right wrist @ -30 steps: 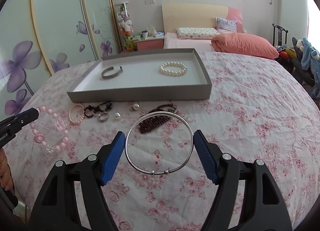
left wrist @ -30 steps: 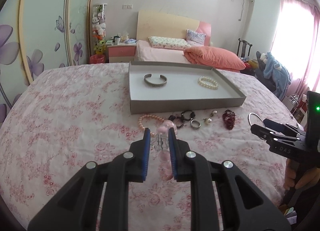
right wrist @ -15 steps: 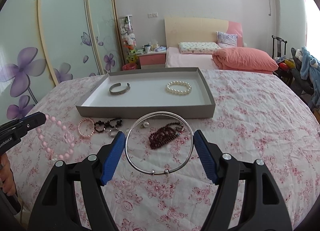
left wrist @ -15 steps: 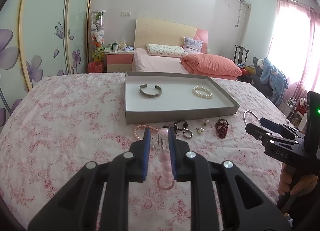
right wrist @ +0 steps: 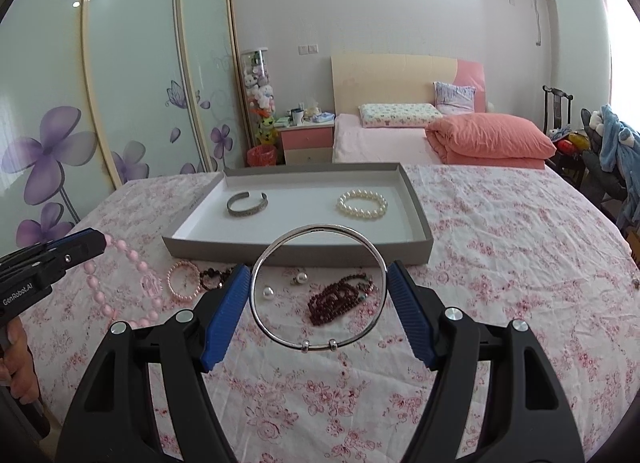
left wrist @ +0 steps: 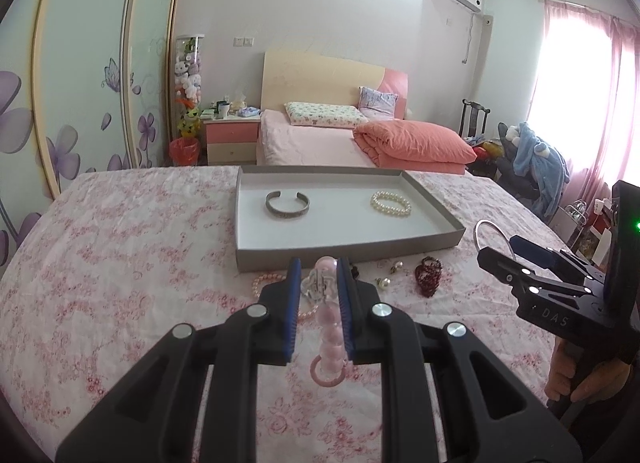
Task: Organize jewelry
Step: 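Place the bangle in the gray tray with the right tool while the left tool places the pink bracelet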
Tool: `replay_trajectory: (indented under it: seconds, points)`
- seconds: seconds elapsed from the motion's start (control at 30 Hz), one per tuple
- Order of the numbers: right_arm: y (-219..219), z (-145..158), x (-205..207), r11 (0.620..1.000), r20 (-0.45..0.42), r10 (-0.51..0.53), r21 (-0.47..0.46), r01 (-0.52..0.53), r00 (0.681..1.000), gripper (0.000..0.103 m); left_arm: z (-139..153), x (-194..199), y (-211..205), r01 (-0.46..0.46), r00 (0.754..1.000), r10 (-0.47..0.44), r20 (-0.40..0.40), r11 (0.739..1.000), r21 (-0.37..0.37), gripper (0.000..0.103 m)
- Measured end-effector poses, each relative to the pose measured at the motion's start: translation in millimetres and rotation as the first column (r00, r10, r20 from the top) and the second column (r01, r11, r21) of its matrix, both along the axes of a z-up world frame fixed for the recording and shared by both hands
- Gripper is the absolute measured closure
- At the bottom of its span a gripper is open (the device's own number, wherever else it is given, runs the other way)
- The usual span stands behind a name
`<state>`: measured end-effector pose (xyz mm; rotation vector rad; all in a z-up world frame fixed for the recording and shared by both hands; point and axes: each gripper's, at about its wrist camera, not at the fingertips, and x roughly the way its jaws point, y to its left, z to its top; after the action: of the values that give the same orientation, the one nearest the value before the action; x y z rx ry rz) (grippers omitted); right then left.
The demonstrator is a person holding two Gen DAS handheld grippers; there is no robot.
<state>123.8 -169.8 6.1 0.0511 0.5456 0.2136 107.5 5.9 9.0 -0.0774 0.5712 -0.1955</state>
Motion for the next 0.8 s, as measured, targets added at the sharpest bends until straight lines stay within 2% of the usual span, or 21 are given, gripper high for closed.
replay_trajectory:
  seconds: [0.4,0.6,0.8]
  points:
    - [-1.3,34.6,10.6,1.0,0.121,-0.023,0.005,0.023,0.992,0.032,30.6,24.1,-10.7,0.009,0.997,-0.009,0.072,1.0,-0.004,0.085]
    - [-1.2,50.9,32.8,0.998,0.195,-0.058,0.015,0.056,0.979,0.032,47.2,54.3,-11.6,-0.026,0.993,0.026,0.111,1.0,0.0,0.085]
    - [-3.5,53.9,66.3,0.995,0.217,-0.101,0.04,0.095,0.971,0.032,49.2,93.3,-12.9,-0.067,0.992,0.066,0.108,0.998,0.0,0.085]
